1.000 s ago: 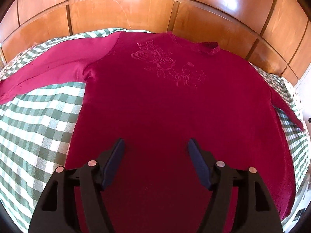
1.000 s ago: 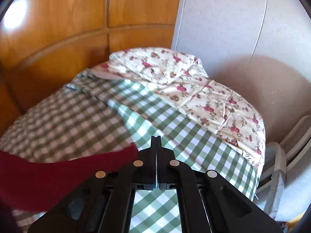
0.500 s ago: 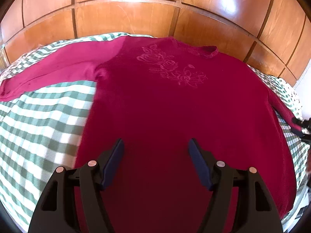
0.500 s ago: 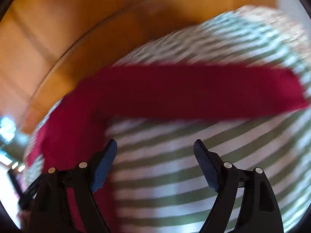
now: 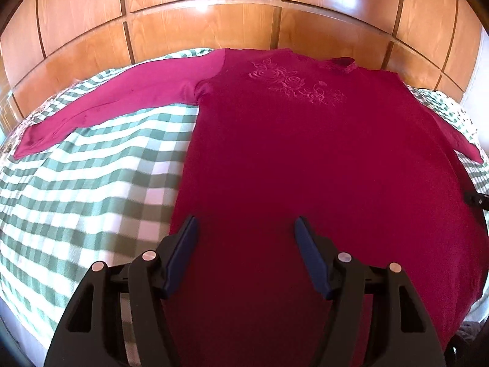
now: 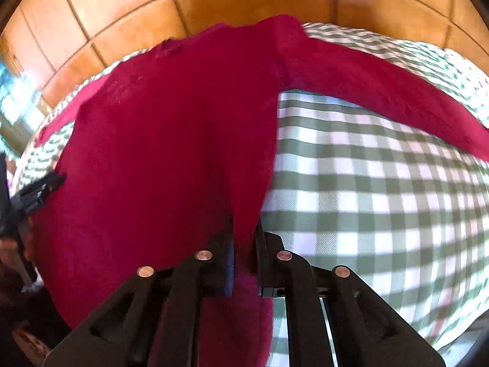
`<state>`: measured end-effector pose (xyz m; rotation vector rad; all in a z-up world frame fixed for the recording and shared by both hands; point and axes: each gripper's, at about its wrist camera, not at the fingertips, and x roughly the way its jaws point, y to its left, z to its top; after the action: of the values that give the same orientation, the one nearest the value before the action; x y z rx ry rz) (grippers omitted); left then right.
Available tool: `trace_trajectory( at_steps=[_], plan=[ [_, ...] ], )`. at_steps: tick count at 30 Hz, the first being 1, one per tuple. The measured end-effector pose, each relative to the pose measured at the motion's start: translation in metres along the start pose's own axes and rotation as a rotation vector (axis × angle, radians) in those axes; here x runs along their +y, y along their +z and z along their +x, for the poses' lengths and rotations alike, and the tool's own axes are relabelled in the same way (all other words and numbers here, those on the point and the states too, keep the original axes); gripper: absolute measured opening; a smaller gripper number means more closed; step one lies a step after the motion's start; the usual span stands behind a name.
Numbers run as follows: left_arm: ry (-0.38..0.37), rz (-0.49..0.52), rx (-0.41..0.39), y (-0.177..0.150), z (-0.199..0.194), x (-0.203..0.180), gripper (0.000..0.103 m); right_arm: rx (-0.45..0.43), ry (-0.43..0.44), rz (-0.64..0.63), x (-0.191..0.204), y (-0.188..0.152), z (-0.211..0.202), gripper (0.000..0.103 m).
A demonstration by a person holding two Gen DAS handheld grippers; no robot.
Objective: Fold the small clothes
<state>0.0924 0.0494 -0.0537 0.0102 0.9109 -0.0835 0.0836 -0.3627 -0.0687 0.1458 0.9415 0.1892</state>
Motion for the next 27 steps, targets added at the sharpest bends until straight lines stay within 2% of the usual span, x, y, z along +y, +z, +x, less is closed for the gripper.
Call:
trace_trajectory(
  at_steps=[3, 4, 5, 7, 9, 11, 13, 15, 16, 17, 20, 22, 27],
  plan=[
    [0.013, -0.004, 0.007, 0.002, -0.007, 0.001, 0.064, -0.001, 0.048, 0.087, -0.013, -0.004, -0.007, 0.046],
    [0.017, -0.006, 0.008, 0.001, -0.008, 0.001, 0.066, -0.001, 0.055, 0.095, -0.014, -0.007, -0.011, 0.063],
    [0.022, -0.010, 0.008, 0.000, -0.010, 0.002, 0.066, 0.000, 0.053, 0.090, -0.012, -0.012, -0.014, 0.070],
    [0.033, -0.031, 0.009, -0.007, -0.015, 0.011, 0.067, -0.008, 0.016, 0.060, -0.005, -0.024, -0.025, 0.070],
    [0.054, -0.074, 0.016, -0.016, -0.020, 0.023, 0.071, -0.072, -0.041, 0.024, 0.007, -0.038, -0.044, 0.070],
    [0.043, -0.120, 0.028, -0.028, -0.024, 0.034, 0.071, -0.106, -0.041, -0.003, 0.017, -0.050, -0.054, 0.069],
    [0.040, -0.135, 0.031, -0.037, -0.029, 0.040, 0.071, -0.086, -0.070, -0.074, 0.034, -0.063, -0.051, 0.064],
    [0.056, -0.114, 0.035, -0.043, -0.034, 0.040, 0.071, 0.008, -0.208, -0.185, 0.042, -0.078, -0.027, 0.063],
    [0.060, -0.111, 0.039, -0.046, -0.038, 0.041, 0.071, 0.021, -0.217, -0.191, 0.038, -0.083, -0.021, 0.063],
    [0.058, -0.117, 0.042, -0.048, -0.041, 0.044, 0.071, -0.002, -0.191, -0.164, 0.033, -0.083, -0.024, 0.063],
    [0.049, -0.163, 0.040, -0.047, -0.049, 0.053, 0.069, 0.021, -0.100, -0.055, 0.011, -0.069, -0.034, 0.063],
    [0.030, -0.178, 0.012, -0.036, -0.051, 0.051, 0.069, -0.021, -0.067, 0.058, -0.017, -0.054, -0.044, 0.063],
    [-0.025, -0.116, -0.056, -0.004, -0.049, 0.020, 0.072, -0.189, -0.076, 0.494, -0.129, -0.017, -0.061, 0.064]
  ],
)
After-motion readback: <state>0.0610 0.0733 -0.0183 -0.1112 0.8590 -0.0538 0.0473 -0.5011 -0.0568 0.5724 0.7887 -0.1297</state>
